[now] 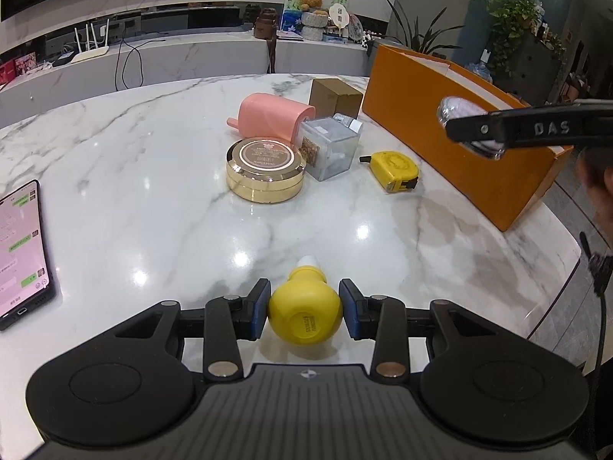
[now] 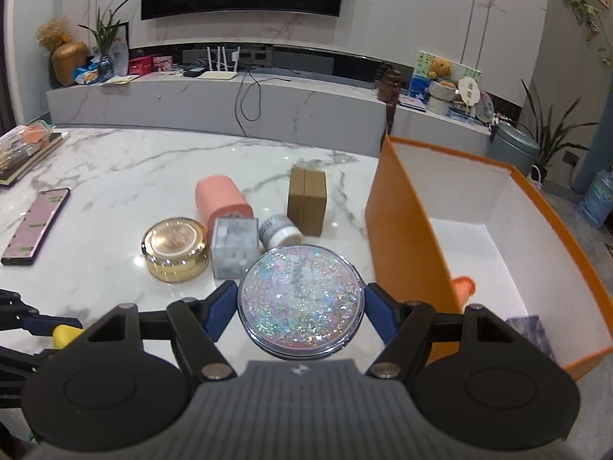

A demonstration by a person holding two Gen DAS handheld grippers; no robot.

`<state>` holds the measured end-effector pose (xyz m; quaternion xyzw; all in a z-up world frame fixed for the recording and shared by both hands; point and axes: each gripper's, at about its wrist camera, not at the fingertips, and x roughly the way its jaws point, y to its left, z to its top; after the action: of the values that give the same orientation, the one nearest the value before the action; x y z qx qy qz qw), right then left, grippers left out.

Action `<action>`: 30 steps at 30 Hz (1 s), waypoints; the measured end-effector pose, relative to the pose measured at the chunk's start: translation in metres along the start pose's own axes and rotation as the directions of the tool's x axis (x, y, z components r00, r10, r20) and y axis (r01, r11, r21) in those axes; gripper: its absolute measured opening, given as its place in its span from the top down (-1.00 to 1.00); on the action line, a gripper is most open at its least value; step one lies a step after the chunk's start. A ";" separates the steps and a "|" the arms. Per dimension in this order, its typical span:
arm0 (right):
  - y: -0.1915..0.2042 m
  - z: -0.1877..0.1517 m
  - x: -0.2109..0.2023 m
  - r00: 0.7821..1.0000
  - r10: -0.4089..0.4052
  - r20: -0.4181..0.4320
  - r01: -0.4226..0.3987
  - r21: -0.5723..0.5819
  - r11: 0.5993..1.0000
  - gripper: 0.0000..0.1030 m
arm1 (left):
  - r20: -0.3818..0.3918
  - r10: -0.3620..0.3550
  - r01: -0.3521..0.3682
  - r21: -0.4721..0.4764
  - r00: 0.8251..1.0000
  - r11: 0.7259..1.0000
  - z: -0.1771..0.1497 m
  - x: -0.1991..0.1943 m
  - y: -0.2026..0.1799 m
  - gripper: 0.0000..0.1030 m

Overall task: Organize rigid objects
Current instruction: 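Carry the yellow bottle and glitter compact with both tools into the orange box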

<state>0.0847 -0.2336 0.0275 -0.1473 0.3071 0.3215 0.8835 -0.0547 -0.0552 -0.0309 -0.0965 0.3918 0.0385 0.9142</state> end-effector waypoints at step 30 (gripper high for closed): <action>-0.109 0.036 -0.024 0.990 -0.086 0.114 0.059 0.225 0.973 -0.38 | 0.067 -0.022 0.010 0.162 0.998 0.987 0.131 -0.027 -0.066 0.14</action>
<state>0.1579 -0.3099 0.0766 -0.0393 0.2803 0.2615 0.9228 0.0286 -0.0922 0.0865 -0.0240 0.3613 0.0026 0.9321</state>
